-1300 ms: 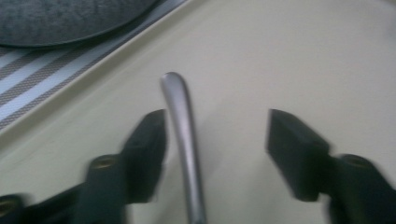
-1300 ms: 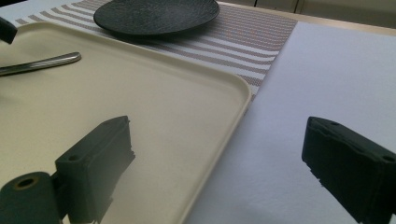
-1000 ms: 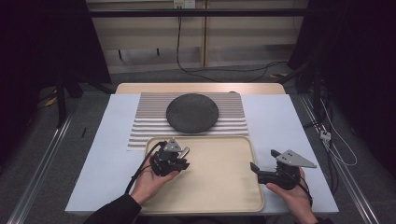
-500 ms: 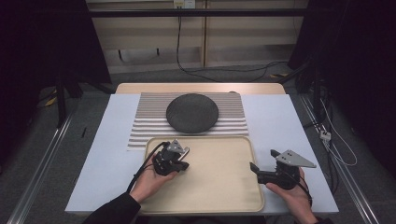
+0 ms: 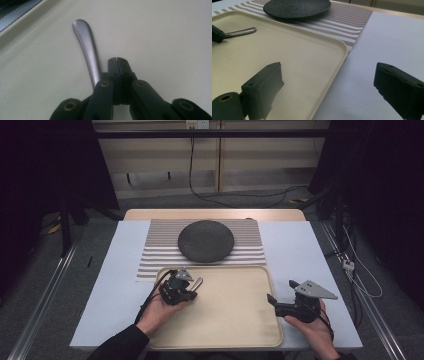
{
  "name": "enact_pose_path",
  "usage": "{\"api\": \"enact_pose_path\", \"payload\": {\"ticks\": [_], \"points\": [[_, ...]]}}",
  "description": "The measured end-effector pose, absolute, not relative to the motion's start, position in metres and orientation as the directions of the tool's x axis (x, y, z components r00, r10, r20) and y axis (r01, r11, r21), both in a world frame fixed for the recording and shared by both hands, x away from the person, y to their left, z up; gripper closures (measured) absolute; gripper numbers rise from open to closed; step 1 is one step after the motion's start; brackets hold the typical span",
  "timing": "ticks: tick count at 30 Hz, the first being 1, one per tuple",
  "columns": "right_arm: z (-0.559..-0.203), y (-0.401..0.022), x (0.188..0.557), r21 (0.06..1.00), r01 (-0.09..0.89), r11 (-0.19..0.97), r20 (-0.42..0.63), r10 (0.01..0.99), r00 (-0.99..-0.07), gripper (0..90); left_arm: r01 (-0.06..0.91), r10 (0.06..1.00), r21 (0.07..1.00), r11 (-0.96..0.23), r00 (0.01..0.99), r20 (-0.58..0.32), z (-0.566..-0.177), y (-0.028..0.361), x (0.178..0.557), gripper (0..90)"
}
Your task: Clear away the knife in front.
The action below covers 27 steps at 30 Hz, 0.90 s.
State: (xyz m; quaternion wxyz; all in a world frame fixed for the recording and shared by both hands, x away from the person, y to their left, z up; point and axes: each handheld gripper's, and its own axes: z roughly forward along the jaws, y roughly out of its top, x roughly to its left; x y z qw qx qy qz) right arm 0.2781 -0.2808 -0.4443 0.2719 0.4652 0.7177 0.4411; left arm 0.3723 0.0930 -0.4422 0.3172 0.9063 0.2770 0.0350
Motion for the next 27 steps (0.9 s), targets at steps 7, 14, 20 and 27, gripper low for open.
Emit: {"api": "enact_pose_path", "payload": {"ticks": [7, 14, 20, 27], "points": [[-0.444, -0.281, 0.278, 0.887, 0.427, 0.176, 0.023, 0.907, -0.42, 8.0, 0.487, 0.54, 0.582, -0.651, 0.836, -0.097, -0.441, 0.1, 0.376, 90.0], [-0.445, -0.281, 0.278, 0.887, 0.428, 0.176, 0.022, 0.907, -0.42, 8.0, 0.498, 0.544, 0.571, -0.653, 0.832, -0.105, -0.44, 0.106, 0.38, 90.0], [-0.445, -0.28, 0.278, 0.886, 0.427, 0.178, 0.022, 0.905, -0.424, 8.1, 0.51, 0.557, 0.571, -0.644, 0.823, -0.107, -0.44, 0.112, 0.382, 90.0], [-0.445, -0.28, 0.278, 0.886, 0.427, 0.178, 0.023, 0.905, -0.425, 8.1, 0.532, 0.577, 0.561, -0.634, 0.809, -0.115, -0.439, 0.119, 0.384, 90.0]]}}
